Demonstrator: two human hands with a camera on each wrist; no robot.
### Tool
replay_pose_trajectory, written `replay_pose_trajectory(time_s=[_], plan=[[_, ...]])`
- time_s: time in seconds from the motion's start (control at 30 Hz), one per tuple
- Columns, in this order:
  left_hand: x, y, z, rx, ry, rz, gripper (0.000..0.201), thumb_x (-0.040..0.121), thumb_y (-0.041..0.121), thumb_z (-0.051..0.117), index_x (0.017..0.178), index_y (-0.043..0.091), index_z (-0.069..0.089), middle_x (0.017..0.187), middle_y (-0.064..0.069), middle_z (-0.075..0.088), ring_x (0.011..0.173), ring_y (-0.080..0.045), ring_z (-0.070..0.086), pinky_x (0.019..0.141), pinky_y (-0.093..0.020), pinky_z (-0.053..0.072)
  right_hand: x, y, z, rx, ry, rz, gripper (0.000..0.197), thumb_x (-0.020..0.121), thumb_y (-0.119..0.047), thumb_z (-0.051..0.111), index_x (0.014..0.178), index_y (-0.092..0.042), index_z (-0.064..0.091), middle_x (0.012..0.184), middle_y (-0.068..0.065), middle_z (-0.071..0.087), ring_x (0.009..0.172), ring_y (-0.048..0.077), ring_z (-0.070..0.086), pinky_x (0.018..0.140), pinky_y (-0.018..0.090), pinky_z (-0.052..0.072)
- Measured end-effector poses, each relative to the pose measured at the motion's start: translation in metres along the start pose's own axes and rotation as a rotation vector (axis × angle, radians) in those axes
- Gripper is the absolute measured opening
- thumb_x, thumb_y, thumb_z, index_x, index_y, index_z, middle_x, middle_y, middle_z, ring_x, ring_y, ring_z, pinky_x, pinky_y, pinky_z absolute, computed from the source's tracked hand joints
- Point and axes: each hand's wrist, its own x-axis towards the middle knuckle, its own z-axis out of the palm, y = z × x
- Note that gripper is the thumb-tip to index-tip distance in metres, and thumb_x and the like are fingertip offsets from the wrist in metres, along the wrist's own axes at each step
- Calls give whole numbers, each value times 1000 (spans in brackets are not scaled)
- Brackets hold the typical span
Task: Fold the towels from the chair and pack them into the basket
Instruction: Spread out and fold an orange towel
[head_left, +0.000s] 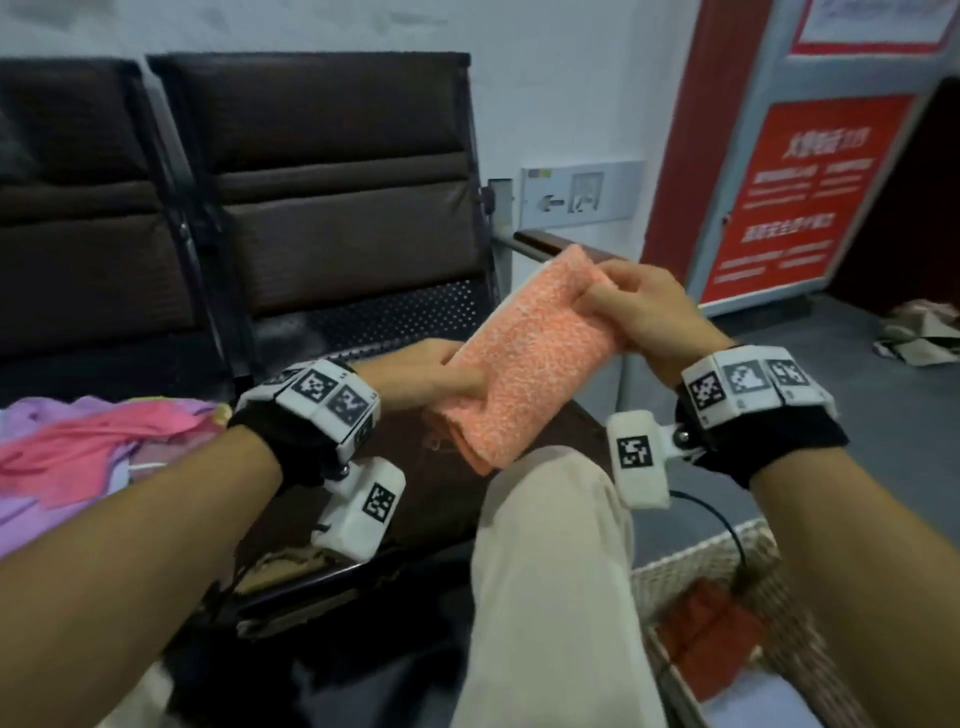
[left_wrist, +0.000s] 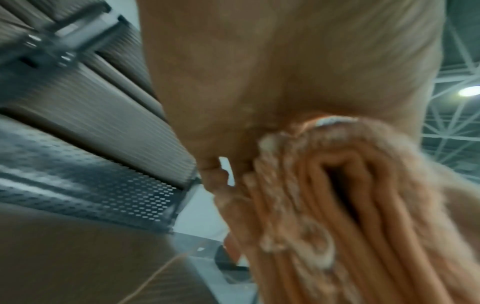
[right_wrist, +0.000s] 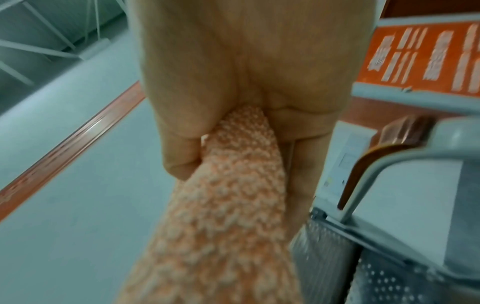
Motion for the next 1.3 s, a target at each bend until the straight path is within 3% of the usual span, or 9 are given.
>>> replay_pose_trajectory(time_s=[0.13, 0.23, 0.27, 0.37, 0.57, 0.73, 0.93, 1.1, 1.3], plan=[[46, 62, 48, 274, -57, 102, 26, 84, 16, 58, 106, 4, 59, 102, -16, 66, 85, -20, 60, 80, -33, 51, -39, 33, -71, 171, 170, 87, 12, 69, -17, 64, 80, -21, 67, 67, -6, 59, 59, 7, 56, 47, 19, 46], [75, 93, 100, 498, -149, 181, 33, 85, 21, 62, 113, 9, 50, 99, -3, 61, 84, -14, 58, 72, -10, 48, -78, 75, -120, 227, 277, 155, 17, 76, -9, 62, 82, -23, 69, 70, -5, 62, 61, 7, 58, 51, 23, 49], [84, 96, 121, 543, -193, 188, 40, 86, 25, 64, 118, 9, 46, 100, -2, 58, 86, -15, 57, 72, -11, 47, -93, 92, -133, 225, 308, 192, 19, 78, -8, 62, 83, -24, 70, 72, -5, 63, 64, 9, 59, 53, 24, 50], [104, 87, 197, 621, -348, 145, 58, 86, 35, 64, 123, 0, 37, 112, -16, 57, 100, -25, 56, 86, -38, 47, -142, 143, -166, 184, 371, 350, 17, 80, -9, 64, 87, -23, 71, 78, -3, 65, 73, 14, 59, 58, 27, 51], [112, 33, 338, 543, -535, 188, 46, 87, 22, 62, 122, 0, 43, 119, -18, 57, 102, -24, 55, 71, -22, 34, -231, 241, -189, 17, 468, 622, 20, 76, -10, 72, 92, -22, 65, 92, 3, 65, 78, 15, 59, 61, 27, 48], [111, -25, 415, 628, -724, 57, 42, 90, 28, 55, 118, 2, 37, 112, -18, 58, 99, -32, 58, 71, -31, 39, -282, 307, -181, -161, 368, 757, 31, 77, -17, 73, 108, -16, 67, 101, 0, 65, 93, 15, 59, 83, 30, 45], [127, -66, 433, 686, -847, -15, 39, 91, 31, 55, 119, 3, 51, 122, -16, 57, 109, -30, 56, 91, -34, 44, -282, 374, -150, -96, 289, 958, 33, 83, -27, 69, 114, -17, 65, 102, -1, 66, 97, 19, 62, 77, 29, 51], [137, -67, 418, 608, -744, -29, 47, 90, 28, 57, 133, 12, 49, 134, -8, 53, 121, -24, 51, 98, -29, 41, -278, 409, -142, -369, 100, 1186, 46, 84, -22, 66, 128, -13, 55, 120, 10, 62, 105, 26, 59, 84, 33, 49], [141, -57, 359, 407, -542, -28, 25, 88, 20, 60, 112, 17, 65, 116, -2, 65, 108, -14, 59, 85, -18, 41, -240, 380, -141, -674, 21, 1086, 13, 83, -13, 65, 96, -12, 66, 101, 10, 67, 89, 25, 61, 68, 25, 42]])
